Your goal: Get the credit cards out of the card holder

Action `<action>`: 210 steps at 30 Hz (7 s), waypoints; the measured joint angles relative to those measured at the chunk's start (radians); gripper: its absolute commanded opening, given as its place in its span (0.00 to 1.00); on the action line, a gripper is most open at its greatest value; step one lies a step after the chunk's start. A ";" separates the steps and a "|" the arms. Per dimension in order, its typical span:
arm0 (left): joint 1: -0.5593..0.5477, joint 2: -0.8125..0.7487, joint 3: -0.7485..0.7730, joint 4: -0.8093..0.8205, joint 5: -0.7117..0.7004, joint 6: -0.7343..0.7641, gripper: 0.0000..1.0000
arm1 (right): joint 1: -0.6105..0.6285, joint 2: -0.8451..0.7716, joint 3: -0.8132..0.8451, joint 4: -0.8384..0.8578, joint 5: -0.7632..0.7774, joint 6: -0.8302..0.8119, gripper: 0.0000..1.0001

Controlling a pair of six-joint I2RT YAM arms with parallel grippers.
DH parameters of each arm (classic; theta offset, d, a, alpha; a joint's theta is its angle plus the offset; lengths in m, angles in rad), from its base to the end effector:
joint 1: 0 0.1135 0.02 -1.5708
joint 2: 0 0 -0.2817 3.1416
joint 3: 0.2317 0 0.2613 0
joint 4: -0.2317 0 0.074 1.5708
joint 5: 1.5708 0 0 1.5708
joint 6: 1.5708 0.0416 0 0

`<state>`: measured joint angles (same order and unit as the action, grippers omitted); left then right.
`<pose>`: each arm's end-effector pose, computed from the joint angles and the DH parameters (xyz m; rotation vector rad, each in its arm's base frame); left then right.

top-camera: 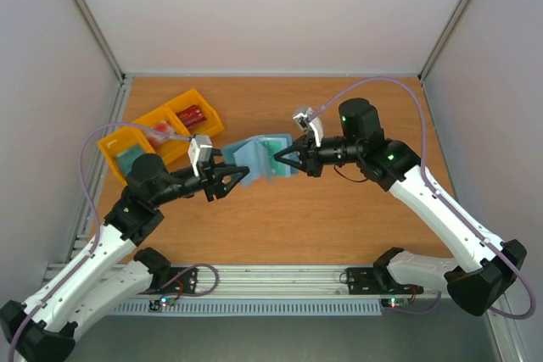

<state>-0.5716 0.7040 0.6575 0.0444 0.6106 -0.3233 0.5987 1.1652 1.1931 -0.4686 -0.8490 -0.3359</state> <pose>0.1302 -0.1121 0.3437 0.7070 1.5462 -1.1611 0.1916 0.1685 0.3961 -1.3512 1.4610 1.0161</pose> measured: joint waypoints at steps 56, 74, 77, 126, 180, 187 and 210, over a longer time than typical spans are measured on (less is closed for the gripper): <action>-0.083 0.080 0.024 0.120 0.197 -0.010 0.01 | 0.086 -0.028 -0.017 0.073 -0.092 -0.129 0.01; -0.074 0.089 0.026 0.105 0.194 -0.023 0.00 | 0.029 -0.064 -0.074 0.084 -0.148 -0.111 0.01; -0.074 0.095 0.028 0.109 0.196 -0.025 0.00 | 0.026 -0.064 -0.074 0.083 -0.155 -0.110 0.02; 0.534 0.370 0.641 -1.252 -0.154 1.220 0.00 | -0.188 -0.106 -0.053 -0.174 0.223 -0.132 0.01; 1.001 1.421 1.209 -1.399 -0.582 1.738 0.00 | -0.189 -0.081 -0.054 -0.175 0.087 -0.180 0.01; 1.003 1.446 1.269 -1.478 -0.577 1.741 0.00 | -0.189 -0.081 -0.054 -0.175 0.072 -0.183 0.01; 0.997 1.590 1.463 -1.625 -0.573 1.684 0.00 | -0.189 -0.081 -0.054 -0.175 0.032 -0.190 0.02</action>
<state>0.4255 2.2944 2.1201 -1.5810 0.0372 1.3609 0.4095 1.0843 1.1393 -0.6437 -0.8169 -0.5259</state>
